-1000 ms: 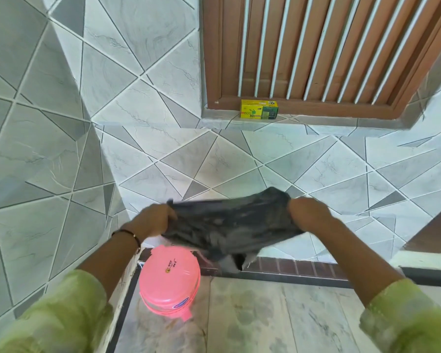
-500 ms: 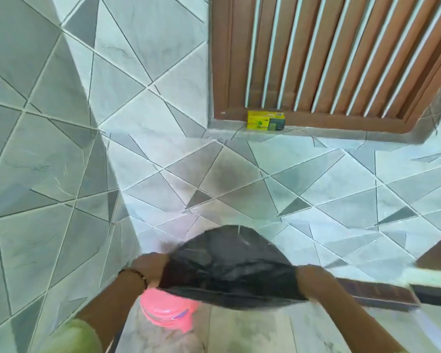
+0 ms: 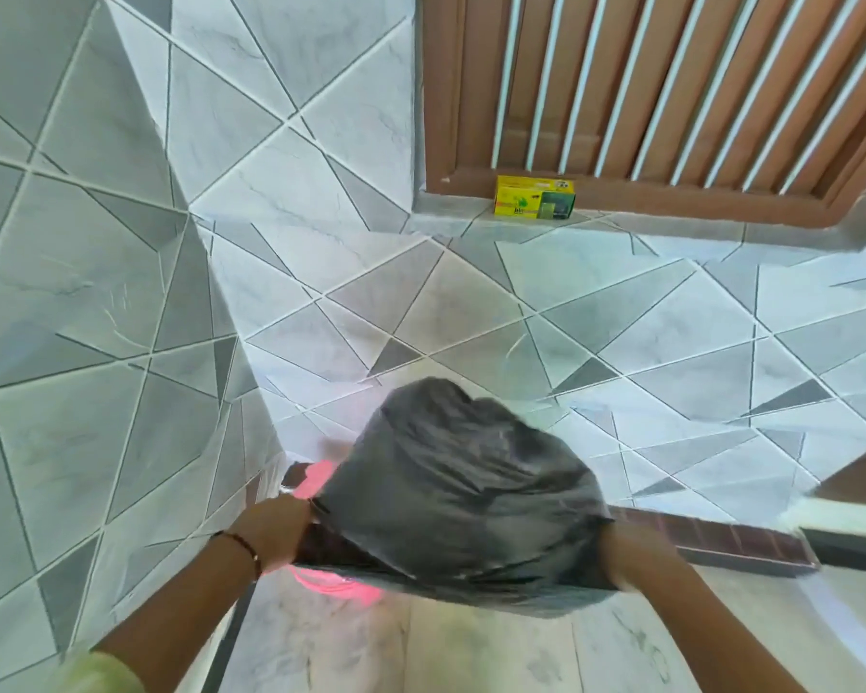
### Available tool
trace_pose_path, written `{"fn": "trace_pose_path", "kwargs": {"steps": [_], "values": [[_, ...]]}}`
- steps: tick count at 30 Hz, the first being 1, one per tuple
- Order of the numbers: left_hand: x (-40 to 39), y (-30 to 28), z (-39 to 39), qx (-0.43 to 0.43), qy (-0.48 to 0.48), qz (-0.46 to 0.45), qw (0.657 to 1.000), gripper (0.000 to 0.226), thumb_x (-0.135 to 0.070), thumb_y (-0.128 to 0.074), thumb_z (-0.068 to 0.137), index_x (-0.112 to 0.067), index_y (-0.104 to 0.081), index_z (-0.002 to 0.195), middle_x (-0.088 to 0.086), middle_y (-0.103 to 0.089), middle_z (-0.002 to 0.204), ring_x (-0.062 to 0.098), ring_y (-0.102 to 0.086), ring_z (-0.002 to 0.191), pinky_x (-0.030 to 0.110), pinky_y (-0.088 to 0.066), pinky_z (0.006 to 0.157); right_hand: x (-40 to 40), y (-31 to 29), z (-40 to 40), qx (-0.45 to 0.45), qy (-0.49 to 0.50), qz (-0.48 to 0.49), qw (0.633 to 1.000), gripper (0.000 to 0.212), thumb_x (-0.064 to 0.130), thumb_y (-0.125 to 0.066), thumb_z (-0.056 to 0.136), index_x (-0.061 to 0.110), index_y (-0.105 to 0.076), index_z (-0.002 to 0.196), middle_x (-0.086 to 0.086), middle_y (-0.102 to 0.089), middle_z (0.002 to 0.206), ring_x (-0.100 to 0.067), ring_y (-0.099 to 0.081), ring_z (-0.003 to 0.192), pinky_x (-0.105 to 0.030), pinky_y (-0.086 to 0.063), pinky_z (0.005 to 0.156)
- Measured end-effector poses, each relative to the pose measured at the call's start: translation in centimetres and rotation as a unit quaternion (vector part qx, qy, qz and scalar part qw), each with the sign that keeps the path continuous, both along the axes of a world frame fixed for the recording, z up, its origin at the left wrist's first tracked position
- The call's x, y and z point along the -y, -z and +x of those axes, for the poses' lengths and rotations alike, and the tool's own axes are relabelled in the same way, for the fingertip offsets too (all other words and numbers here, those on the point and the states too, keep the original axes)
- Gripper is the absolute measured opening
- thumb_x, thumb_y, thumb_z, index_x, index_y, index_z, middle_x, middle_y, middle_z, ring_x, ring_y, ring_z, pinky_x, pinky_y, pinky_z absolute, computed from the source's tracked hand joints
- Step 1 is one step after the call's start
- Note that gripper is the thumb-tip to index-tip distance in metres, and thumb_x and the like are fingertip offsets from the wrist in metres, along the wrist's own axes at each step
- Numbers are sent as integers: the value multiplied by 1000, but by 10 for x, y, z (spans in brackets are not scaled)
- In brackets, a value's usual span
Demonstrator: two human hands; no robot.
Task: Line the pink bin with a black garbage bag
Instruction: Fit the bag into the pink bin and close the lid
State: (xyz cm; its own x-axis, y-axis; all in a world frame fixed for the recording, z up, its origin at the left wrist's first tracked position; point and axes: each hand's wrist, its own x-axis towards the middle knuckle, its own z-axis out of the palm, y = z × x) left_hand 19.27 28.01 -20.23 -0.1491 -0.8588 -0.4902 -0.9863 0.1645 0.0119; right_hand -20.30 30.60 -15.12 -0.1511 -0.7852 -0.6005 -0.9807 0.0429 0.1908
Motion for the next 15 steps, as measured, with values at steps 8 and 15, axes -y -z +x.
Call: {"fn": "trace_pose_path", "kwargs": {"steps": [8, 15], "values": [[4, -29, -6, -190, -42, -136, 971, 62, -13, -54, 85, -22, -34, 143, 6, -46, 140, 32, -57, 116, 37, -45, 101, 30, -16, 4, 27, 12, -159, 987, 34, 20, -41, 92, 15, -53, 123, -9, -60, 124, -30, -58, 114, -36, -47, 92], [-12, -18, 14, -101, -97, -132, 981, 75, -27, -54, 88, -22, -10, 149, 8, -37, 150, 34, -61, 109, 42, -48, 96, 51, -12, 17, 48, 9, -188, 981, 32, 20, -52, 84, 14, -55, 115, -12, -61, 112, -33, -61, 105, -37, -49, 83]]}}
